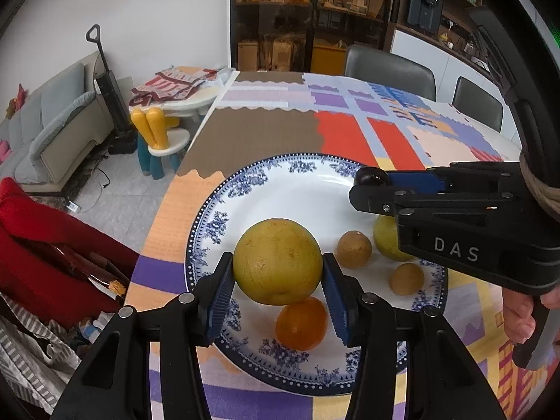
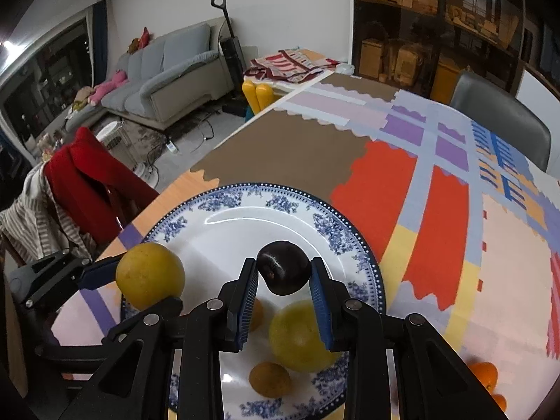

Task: Organize fruits
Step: 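Open the left gripper over the plate while the right gripper releases the plum there, then move both grippers from the plate back toward the loose fruits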

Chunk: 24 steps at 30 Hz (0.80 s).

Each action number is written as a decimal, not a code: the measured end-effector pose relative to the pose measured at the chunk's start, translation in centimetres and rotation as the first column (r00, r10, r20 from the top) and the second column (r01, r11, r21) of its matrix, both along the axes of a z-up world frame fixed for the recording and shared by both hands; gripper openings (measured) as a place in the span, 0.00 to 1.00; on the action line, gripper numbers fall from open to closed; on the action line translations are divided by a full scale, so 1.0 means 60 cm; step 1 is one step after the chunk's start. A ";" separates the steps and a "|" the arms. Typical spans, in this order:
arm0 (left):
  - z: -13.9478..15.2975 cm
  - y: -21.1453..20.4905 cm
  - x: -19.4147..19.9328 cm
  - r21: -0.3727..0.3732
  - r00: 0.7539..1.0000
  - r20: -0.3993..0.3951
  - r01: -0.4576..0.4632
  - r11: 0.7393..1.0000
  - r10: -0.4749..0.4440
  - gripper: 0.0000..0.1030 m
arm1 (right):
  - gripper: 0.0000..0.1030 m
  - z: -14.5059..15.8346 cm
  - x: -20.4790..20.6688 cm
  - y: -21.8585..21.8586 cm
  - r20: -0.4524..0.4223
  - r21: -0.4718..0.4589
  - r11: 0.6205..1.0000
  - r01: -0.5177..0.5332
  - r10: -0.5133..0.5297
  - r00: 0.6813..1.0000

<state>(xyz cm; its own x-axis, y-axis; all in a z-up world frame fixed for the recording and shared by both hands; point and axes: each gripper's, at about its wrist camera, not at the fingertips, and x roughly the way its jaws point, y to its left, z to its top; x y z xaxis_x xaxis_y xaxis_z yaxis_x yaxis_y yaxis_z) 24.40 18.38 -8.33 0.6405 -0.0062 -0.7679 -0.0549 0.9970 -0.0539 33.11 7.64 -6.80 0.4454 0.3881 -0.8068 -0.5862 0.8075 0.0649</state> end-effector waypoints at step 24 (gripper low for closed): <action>0.050 -0.012 -0.041 0.016 0.998 0.050 -0.045 0.999 0.045 0.60 | 0.44 0.045 -0.053 -0.067 0.069 0.054 0.997 0.053 -0.057 0.996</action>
<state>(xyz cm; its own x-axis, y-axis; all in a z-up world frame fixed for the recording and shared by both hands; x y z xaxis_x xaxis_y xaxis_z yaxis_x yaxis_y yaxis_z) 21.92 17.65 -5.30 0.6772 0.0360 -0.7349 -0.0975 0.9944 -0.0411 29.94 3.62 -4.12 0.5219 0.4018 -0.7524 -0.5456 0.8353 0.0677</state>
